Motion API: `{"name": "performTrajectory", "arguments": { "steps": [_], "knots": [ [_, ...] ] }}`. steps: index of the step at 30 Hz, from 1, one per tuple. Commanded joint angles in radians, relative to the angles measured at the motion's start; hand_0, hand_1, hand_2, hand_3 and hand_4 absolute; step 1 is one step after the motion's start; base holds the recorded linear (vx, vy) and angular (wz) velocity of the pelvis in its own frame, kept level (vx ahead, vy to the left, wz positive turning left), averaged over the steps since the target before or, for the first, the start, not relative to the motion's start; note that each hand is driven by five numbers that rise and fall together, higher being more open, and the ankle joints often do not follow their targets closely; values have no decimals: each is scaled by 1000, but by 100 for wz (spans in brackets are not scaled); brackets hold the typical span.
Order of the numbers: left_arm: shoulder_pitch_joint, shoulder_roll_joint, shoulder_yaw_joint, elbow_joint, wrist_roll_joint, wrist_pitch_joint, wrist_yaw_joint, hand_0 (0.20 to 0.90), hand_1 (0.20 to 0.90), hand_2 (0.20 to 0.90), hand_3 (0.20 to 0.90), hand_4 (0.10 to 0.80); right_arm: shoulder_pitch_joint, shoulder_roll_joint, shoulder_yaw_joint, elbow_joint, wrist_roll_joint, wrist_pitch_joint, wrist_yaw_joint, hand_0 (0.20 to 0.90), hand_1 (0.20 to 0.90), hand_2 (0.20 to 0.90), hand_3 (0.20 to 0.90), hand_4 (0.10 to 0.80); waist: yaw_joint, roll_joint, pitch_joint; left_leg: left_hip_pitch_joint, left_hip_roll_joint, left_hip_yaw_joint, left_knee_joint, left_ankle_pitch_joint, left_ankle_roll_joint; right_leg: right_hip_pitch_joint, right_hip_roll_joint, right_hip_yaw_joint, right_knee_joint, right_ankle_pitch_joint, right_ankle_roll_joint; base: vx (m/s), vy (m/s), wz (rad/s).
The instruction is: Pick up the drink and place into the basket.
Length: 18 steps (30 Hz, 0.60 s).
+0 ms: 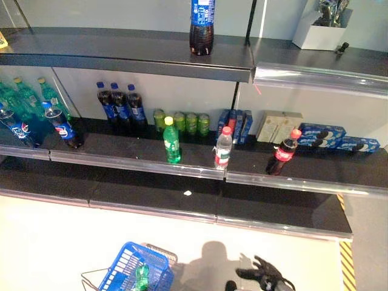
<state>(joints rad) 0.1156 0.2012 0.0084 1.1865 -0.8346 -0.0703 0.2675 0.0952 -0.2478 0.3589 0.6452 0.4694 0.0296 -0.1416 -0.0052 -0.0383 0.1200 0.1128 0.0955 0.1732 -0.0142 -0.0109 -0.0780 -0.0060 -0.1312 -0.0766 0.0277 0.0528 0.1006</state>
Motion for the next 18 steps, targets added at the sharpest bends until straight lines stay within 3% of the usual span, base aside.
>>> {"name": "performTrajectory", "arguments": {
  "steps": [1, 2, 5, 8, 10, 14, 18],
  "knots": [
    [-42, 86, 3, -116, 2, -36, 52, 300, 300, 300, 200, 100, -85, -48, 6, -172, -47, -113, -13, 900, 900, 900, 900, 800, -19, -24, 78, -63, -21, -47, 100, -48, 22, -53, -82, -6, 45, 57, 79, -184, -343, -16],
    [-38, 88, 14, -139, -12, -37, 67, 300, 300, 300, 200, 100, -101, -73, 15, -242, -56, -114, 6, 900, 900, 900, 900, 800, -12, -26, 80, -63, 3, -26, 102, -50, 13, -43, -93, -28, 10, 63, 83, -116, -284, -21],
    [-7, 72, 28, -161, -53, -42, 102, 300, 300, 300, 200, 100, -119, -144, -1, -429, -95, -74, 33, 900, 900, 900, 900, 800, -21, -31, 67, -52, 41, -7, 109, -50, -6, -28, -71, -29, -30, 56, 71, 2, -196, -35],
    [26, 58, 44, -167, -24, -32, 89, 300, 300, 300, 200, 100, -112, -235, -79, -597, -90, -55, 68, 900, 900, 900, 900, 800, -24, -32, 51, -51, 70, 2, 93, -28, -16, -6, -46, -37, -30, 32, 55, 47, -100, -8],
    [42, 44, 62, -148, 21, -38, 43, 300, 300, 300, 200, 100, -84, -324, -188, -747, -48, -63, 99, 900, 900, 900, 900, 800, -35, -30, 35, -46, 86, 9, 70, -12, -25, 1, -35, -49, -28, 14, 46, 51, -39, -4],
    [49, 24, 81, -134, 53, -51, -6, 300, 300, 300, 200, 100, -49, -376, -313, -873, -35, -126, 103, 900, 900, 900, 900, 800, -51, -16, 19, -35, 94, 5, 31, 5, -39, 5, -30, -62, -27, 2, 42, 28, 40, 5],
    [66, 15, 100, -135, 82, -53, -13, 300, 300, 300, 200, 100, -46, -398, -392, -951, -67, -197, 15, 900, 900, 900, 900, 800, -56, -3, 6, -20, 88, 8, 9, 4, -41, 15, -36, -67, -34, -5, 46, 39, 55, 2]
  ]
}}
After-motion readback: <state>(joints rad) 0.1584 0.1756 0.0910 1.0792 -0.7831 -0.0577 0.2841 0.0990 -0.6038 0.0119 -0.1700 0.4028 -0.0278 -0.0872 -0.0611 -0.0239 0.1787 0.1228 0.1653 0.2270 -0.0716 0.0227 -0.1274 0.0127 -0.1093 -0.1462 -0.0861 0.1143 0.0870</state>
